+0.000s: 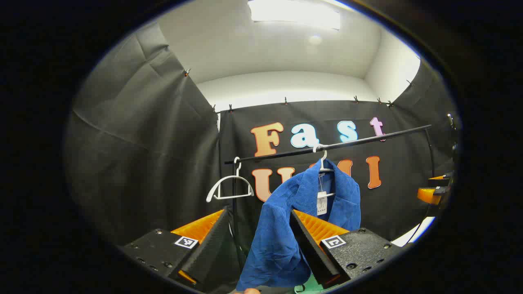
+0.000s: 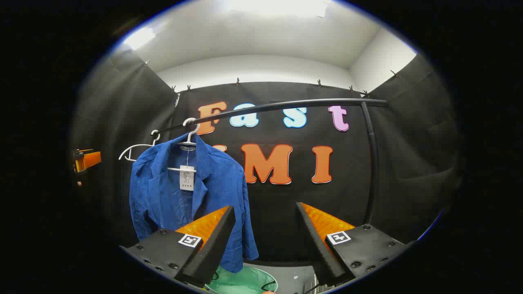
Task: Grasp the clothes on the hanger with both hands and then place them into the laundry hamper below.
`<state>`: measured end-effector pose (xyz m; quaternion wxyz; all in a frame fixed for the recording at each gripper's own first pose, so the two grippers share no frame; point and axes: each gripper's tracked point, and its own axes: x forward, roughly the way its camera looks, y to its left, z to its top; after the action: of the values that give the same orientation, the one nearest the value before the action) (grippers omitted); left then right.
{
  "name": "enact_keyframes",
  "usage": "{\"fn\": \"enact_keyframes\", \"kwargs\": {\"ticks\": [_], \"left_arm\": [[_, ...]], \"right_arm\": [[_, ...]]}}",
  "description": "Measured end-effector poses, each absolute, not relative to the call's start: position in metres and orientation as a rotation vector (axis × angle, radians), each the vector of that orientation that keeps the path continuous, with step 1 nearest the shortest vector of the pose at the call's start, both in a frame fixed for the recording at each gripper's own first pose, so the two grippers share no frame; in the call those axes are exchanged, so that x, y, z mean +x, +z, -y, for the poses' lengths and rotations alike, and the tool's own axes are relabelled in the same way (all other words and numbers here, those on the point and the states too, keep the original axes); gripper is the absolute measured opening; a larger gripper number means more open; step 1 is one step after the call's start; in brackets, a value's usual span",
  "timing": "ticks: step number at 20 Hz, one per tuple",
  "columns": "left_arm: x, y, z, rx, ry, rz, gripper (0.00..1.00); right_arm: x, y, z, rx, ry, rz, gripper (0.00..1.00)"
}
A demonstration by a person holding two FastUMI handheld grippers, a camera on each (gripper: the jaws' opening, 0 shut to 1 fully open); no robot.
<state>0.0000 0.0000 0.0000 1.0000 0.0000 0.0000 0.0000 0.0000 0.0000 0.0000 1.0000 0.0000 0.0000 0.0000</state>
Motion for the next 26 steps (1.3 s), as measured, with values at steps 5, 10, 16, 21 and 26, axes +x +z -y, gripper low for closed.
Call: {"fn": "enact_keyframes", "kwargs": {"ticks": [5,10,16,21,26], "left_arm": [[0.009,-0.016,0.023,-0.045,-0.046,-0.033,0.95],[0.021,-0.029,0.035,-0.079,-0.061,-0.062,0.95],[0.024,-0.036,0.043,-0.070,-0.075,-0.085,0.93],[0.021,-0.041,0.045,-0.051,-0.080,-0.096,0.95],[0.021,-0.046,0.047,-0.034,-0.074,-0.101,0.95]], "right_arm": [[-0.008,0.006,0.027,0.006,-0.097,0.000,0.96],[-0.012,0.009,0.030,0.006,-0.114,0.008,0.96],[-0.008,0.010,0.028,0.008,-0.110,0.020,0.91],[0.000,0.002,0.012,0.007,-0.076,0.005,0.96],[0.009,-0.007,-0.008,0.018,-0.024,-0.012,0.96]]}}
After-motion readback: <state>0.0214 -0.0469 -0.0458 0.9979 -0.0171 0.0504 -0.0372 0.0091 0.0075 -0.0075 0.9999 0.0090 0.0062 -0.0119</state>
